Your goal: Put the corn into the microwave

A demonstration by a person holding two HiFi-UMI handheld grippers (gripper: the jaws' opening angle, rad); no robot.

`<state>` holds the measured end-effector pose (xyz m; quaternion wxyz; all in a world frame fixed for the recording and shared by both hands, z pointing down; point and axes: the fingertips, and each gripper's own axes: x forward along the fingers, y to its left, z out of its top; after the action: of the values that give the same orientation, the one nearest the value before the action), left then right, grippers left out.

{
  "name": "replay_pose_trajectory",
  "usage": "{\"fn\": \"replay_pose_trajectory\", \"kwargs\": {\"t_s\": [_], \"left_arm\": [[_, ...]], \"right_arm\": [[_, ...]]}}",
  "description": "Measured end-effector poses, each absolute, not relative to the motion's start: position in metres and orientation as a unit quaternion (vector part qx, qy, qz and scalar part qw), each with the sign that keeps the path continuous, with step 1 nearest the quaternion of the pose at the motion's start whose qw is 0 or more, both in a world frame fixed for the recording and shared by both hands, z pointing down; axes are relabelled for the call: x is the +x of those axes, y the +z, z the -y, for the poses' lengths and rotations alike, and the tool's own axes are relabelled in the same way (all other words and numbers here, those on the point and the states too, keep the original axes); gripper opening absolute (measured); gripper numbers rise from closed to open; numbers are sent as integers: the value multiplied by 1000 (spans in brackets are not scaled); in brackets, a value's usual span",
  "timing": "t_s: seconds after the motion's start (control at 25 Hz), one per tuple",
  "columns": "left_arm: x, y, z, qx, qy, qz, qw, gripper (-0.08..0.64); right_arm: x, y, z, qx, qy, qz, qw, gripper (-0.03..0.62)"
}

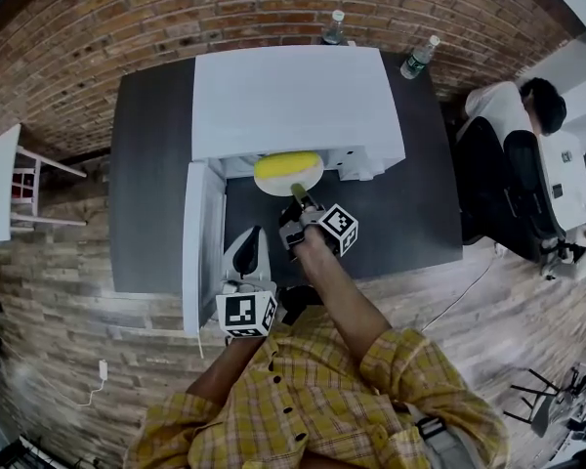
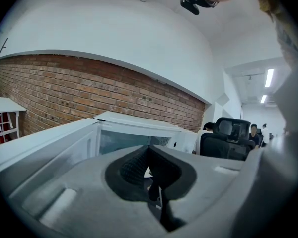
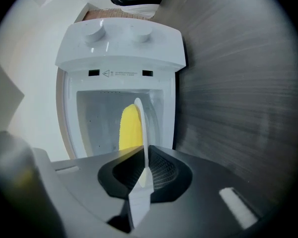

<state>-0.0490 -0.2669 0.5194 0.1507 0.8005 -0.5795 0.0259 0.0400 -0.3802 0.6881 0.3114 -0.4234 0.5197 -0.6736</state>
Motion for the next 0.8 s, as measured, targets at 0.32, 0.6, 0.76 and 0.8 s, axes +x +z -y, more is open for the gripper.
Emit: {"fn": "replay_pose_trajectory", "kwargs": {"t_s": [0.32,0.6,0.76,0.8], "left_arm": [[-44,530,273,807,41,568,156,-3],[-48,534,279,804,47,572,156,-3],[-51,536,280,801,48,575,157,-3],[-53,537,281,800,47,577,158,-3]], "right_arm": [[30,705,399,-430,-682,-509,301,28],[29,718,406,-444,-690,-494,287,28],[29,722,412,-448,-692,-490,282,25],[28,722,414,-449,-692,-490,283,25]]}}
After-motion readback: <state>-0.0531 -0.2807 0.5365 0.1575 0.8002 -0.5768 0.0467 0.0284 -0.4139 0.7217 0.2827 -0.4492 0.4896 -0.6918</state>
